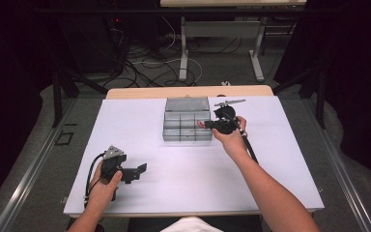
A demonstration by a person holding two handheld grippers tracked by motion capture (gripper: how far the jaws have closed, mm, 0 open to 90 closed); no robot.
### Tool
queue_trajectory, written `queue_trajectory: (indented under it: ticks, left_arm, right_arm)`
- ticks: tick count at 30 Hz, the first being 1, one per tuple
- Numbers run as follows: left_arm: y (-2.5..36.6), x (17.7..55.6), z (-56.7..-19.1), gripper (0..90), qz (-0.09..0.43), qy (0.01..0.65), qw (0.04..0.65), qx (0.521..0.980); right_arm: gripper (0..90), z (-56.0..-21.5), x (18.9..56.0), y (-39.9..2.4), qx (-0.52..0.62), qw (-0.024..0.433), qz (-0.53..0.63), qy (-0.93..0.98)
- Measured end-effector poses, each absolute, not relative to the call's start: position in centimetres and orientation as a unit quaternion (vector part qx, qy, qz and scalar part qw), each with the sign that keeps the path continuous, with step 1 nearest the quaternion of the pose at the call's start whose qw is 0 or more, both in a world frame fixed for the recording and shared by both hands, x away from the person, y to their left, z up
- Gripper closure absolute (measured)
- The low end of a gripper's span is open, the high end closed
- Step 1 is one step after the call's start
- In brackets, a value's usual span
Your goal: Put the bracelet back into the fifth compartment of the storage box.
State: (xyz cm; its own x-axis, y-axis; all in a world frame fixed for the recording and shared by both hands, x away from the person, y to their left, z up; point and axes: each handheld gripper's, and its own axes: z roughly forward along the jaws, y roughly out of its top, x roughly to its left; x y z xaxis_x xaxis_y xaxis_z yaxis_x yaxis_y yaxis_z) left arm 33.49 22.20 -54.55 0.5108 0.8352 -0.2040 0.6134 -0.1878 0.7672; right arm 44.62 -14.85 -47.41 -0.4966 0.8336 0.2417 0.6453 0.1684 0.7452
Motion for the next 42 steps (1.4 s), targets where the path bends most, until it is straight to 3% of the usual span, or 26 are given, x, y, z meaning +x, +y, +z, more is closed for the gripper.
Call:
queue_trajectory:
  ticks: [42]
  left_arm:
    - [22.4,33.4,-54.6,3.2,0.130,0.478,0.424,0.758]
  right_arm:
    - [90.0,-50.1,46.7,-11.0,0.494,0.108,0.388,0.770]
